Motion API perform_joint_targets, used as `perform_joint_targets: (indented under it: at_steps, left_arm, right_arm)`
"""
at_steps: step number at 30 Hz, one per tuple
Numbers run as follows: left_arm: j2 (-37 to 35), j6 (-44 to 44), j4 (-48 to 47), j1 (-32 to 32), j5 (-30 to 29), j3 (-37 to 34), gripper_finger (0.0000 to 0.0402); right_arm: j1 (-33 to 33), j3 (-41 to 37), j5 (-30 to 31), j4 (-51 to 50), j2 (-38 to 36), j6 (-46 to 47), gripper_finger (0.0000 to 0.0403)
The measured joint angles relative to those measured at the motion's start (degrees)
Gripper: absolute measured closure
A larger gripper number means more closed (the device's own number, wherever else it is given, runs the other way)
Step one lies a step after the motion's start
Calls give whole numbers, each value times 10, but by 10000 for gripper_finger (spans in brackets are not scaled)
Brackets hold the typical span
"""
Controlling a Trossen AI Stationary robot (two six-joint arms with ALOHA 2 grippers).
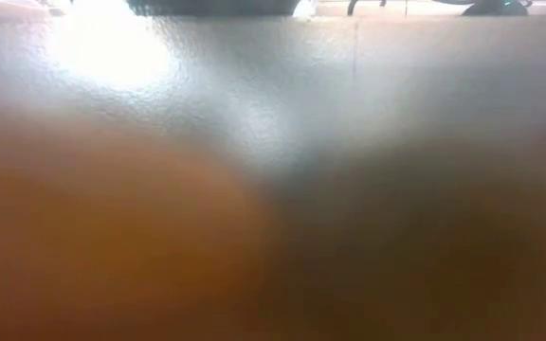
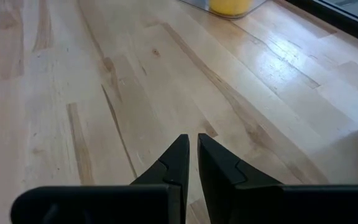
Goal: Pick & Place Food Item
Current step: Put the green and white tuna can into the green bin
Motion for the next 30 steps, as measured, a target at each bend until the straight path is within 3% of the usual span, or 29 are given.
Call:
perform_joint_targets:
  at_steps: [19,23,30]
  left_arm:
    - [0,-1,0,1,9,0,271]
    - [0,-1,0,1,9,0,271]
    - [0,-1,0,2,9,0,271]
  right_arm:
    - [-2,0,18,5,0,-35,363]
    - [-2,0,18,13,0,-33,306]
    - [-1,0,18,42,0,-30,159]
